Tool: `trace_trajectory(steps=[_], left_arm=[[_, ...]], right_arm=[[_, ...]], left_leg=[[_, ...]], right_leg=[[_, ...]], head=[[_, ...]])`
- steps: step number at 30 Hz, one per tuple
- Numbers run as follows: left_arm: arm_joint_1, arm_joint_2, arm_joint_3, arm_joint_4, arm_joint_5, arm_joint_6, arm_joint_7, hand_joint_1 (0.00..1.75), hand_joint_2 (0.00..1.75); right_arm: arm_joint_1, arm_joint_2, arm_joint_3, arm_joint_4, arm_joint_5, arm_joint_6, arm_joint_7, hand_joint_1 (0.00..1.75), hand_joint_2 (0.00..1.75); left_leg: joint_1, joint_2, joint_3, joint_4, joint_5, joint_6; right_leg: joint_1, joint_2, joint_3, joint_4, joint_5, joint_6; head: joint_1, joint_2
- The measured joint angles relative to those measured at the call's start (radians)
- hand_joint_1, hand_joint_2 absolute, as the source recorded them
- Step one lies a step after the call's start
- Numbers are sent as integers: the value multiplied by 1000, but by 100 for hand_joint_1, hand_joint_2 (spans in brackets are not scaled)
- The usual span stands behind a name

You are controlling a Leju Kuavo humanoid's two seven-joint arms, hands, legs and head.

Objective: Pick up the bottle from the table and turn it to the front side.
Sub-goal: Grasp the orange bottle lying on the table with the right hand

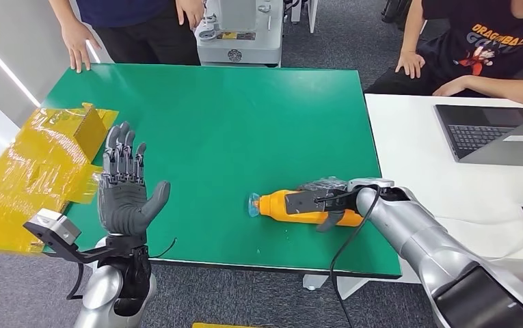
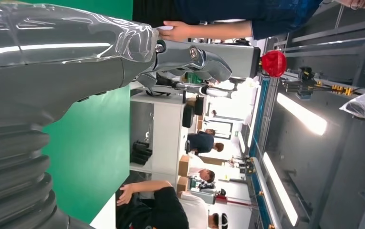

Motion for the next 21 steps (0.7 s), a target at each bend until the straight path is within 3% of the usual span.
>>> trace_trajectory(steps=[21], left_arm=[[-1, 0, 0, 14, 0, -22, 20, 0, 175]], right_arm=[[-20, -35, 61, 25, 45, -25, 37, 0, 175]], left_leg=[[0, 0, 0, 0, 0, 0]], right_leg=[[0, 0, 0, 0, 0, 0]], head=[[0, 0]])
